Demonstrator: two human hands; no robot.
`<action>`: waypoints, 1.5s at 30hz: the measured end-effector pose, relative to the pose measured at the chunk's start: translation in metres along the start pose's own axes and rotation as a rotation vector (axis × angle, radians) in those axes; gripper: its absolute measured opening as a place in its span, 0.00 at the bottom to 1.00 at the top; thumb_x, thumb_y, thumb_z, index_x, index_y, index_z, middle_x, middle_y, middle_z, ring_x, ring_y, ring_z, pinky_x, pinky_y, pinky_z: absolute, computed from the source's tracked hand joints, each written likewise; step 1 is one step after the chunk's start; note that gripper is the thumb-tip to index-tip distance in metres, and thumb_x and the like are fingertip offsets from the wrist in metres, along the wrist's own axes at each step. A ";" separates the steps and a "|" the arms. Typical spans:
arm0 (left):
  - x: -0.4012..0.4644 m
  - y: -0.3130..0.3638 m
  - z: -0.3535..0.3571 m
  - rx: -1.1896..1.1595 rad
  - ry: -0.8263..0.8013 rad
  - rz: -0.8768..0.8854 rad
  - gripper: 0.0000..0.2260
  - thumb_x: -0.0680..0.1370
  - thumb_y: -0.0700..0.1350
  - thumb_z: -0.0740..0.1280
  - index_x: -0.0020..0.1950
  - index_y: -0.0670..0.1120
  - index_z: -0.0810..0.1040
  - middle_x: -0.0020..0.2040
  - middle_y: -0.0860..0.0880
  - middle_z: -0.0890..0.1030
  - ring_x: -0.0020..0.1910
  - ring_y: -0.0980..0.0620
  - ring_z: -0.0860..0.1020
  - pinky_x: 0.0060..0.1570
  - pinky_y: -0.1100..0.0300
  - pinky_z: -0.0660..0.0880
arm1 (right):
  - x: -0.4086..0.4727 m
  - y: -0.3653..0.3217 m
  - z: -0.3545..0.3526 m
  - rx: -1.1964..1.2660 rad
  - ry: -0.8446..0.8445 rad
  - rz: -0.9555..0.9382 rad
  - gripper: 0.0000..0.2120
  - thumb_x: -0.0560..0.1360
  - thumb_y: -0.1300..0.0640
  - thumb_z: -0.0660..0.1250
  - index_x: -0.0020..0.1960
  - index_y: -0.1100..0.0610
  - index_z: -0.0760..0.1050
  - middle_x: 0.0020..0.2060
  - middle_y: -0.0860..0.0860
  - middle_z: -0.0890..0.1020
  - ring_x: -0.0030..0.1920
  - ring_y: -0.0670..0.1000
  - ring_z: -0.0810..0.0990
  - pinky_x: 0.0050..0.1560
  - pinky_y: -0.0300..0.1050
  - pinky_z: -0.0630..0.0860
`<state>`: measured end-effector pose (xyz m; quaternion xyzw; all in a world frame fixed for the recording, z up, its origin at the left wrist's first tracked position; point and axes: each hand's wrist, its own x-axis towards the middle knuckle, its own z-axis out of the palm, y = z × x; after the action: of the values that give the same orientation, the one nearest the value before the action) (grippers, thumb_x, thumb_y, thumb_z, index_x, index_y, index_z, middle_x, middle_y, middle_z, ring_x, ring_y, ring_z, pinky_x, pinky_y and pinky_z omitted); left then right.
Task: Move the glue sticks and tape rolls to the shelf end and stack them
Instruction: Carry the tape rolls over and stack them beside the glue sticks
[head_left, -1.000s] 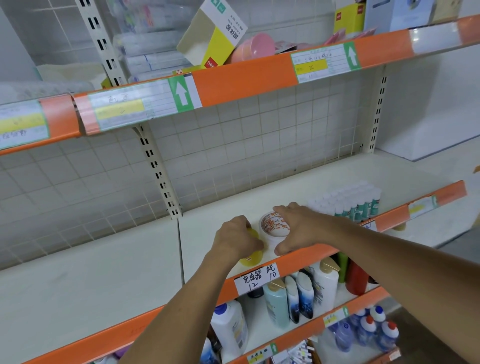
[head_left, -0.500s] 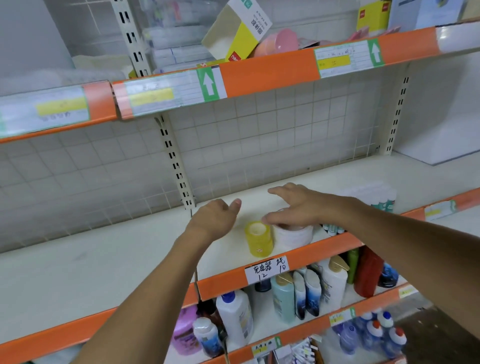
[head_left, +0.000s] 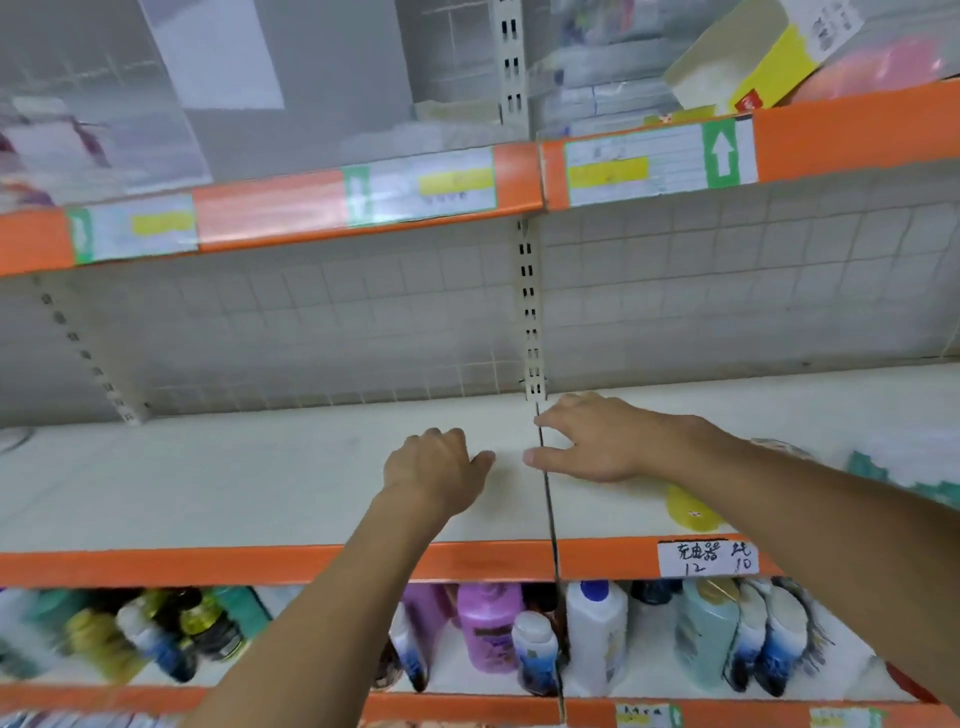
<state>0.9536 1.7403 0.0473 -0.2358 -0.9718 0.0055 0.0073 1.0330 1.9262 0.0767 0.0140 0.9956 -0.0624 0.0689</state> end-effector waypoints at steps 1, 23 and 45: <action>-0.002 -0.010 0.001 0.008 -0.004 -0.011 0.27 0.81 0.63 0.52 0.68 0.45 0.71 0.63 0.43 0.75 0.61 0.42 0.74 0.57 0.50 0.73 | 0.009 -0.010 0.003 -0.022 -0.006 -0.023 0.37 0.78 0.30 0.53 0.78 0.52 0.60 0.76 0.54 0.64 0.75 0.55 0.62 0.73 0.54 0.63; -0.046 -0.242 0.025 0.019 -0.015 -0.349 0.25 0.82 0.62 0.51 0.68 0.46 0.70 0.63 0.44 0.74 0.62 0.44 0.72 0.59 0.50 0.70 | 0.157 -0.235 0.053 -0.047 -0.060 -0.394 0.35 0.79 0.33 0.55 0.79 0.52 0.59 0.76 0.54 0.64 0.73 0.57 0.65 0.72 0.55 0.63; -0.099 -0.459 0.019 -0.023 0.044 -0.716 0.24 0.82 0.62 0.53 0.66 0.45 0.71 0.64 0.42 0.74 0.64 0.42 0.72 0.57 0.50 0.71 | 0.274 -0.472 0.069 -0.014 -0.053 -0.704 0.34 0.79 0.34 0.56 0.78 0.52 0.60 0.75 0.55 0.65 0.73 0.58 0.64 0.72 0.54 0.63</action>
<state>0.8306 1.2871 0.0338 0.1195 -0.9924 -0.0133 0.0269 0.7537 1.4549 0.0287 -0.3322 0.9376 -0.0760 0.0689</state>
